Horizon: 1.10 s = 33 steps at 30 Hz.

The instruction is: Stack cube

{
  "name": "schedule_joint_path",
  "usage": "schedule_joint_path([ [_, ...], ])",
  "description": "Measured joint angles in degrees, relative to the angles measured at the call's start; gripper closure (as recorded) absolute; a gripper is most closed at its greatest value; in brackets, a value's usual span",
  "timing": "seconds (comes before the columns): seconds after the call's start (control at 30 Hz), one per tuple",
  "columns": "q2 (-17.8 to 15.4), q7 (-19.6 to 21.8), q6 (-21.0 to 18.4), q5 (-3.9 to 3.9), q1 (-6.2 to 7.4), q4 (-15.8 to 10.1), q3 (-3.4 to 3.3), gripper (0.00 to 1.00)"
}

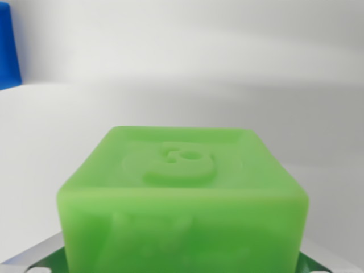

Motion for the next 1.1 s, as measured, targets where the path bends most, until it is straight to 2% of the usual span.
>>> schedule_joint_path([
  [1.1,-2.7,5.9,-4.6,-0.18,5.16,1.9,-0.02,1.0],
])
